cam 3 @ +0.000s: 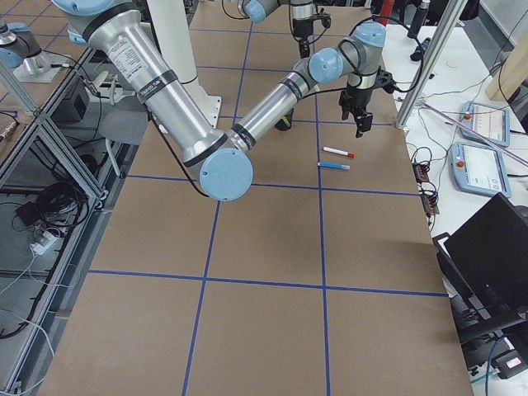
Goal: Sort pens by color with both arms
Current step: 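Lift the green highlighter out of the cup with the left gripper, then carry the green highlighter beside the red-capped marker and release it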
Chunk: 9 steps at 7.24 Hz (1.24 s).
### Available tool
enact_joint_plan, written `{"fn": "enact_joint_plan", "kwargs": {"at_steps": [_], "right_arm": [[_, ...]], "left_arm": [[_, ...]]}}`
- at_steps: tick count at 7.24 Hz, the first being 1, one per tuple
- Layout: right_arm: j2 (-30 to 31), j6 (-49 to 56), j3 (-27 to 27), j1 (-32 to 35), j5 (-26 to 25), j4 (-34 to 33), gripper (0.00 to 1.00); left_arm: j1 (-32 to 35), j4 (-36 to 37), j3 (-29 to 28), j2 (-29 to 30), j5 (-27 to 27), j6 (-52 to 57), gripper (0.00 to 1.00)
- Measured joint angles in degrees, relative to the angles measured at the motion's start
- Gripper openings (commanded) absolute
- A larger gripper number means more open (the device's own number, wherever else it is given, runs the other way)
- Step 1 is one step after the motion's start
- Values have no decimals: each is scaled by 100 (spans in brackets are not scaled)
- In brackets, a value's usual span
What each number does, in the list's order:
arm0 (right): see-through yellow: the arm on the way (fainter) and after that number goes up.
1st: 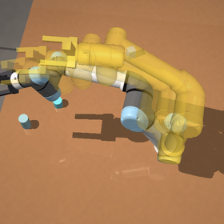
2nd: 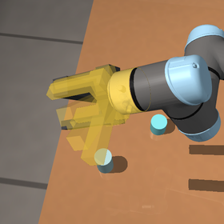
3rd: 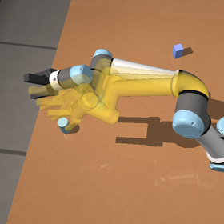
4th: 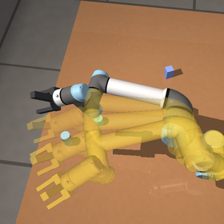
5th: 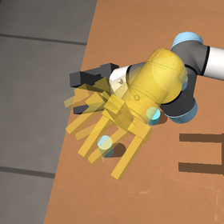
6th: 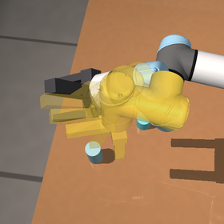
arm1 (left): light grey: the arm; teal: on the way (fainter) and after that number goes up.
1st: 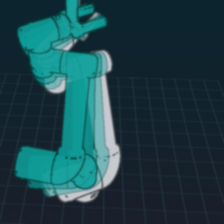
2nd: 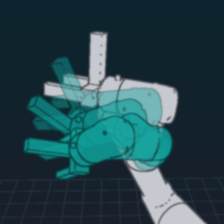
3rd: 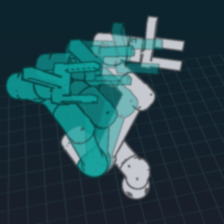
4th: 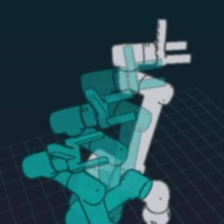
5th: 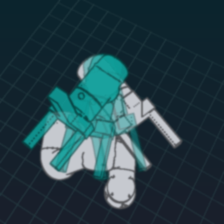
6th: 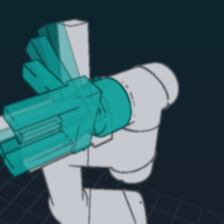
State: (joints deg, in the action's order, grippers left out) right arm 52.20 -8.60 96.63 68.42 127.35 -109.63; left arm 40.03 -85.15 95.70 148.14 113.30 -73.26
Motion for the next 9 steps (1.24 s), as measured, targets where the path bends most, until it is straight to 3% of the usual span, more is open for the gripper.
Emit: {"fn": "enact_joint_plan", "kwargs": {"at_steps": [3,6,9], "right_arm": [[30,-7,-36,-1,0,2,100],[58,-18,-50,-2,-2,3,100],[85,-21,-61,-2,-4,5,100]], "left_arm": [[1,-1634,-806,-137,-722,925,0],[-7,-4089,-2604,-81,-1403,1621,0],[-269,-5654,-4054,129,-1950,1913,0]]}}
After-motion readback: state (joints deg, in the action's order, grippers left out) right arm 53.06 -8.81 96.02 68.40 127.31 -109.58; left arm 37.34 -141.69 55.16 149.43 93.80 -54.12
